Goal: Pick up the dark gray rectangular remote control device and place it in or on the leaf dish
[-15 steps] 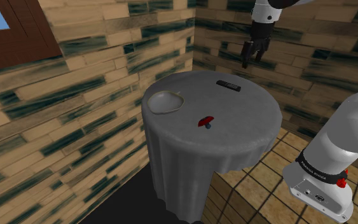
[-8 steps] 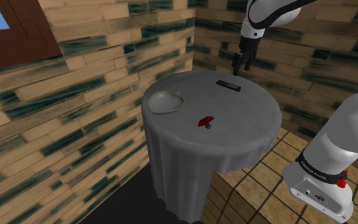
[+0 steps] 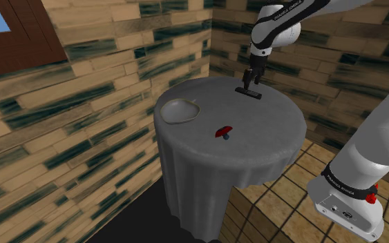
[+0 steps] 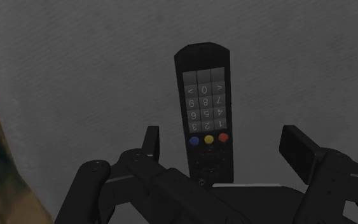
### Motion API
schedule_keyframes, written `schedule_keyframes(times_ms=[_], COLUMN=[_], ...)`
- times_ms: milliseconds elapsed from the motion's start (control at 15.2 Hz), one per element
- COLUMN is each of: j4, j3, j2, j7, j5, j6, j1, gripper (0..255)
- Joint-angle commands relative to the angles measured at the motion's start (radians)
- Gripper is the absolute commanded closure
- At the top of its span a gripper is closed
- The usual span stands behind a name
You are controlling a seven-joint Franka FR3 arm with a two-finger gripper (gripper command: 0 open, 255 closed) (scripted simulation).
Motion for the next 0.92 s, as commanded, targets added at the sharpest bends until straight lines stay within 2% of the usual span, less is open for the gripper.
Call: schedule_keyframes(times_ms=[0, 462, 858], j4=[0.006, -0.024, -0.024], j3=[-0.004, -0.003, -0.003], j2=[0.034, 0.093, 0.093], j7=[-0.021, -0.035, -0.035], j5=[0.013, 0.034, 0.034], j6=[0.027, 0.115, 0.115], j1=[-0.002, -0.001, -0.001], gripper=[0, 0, 0])
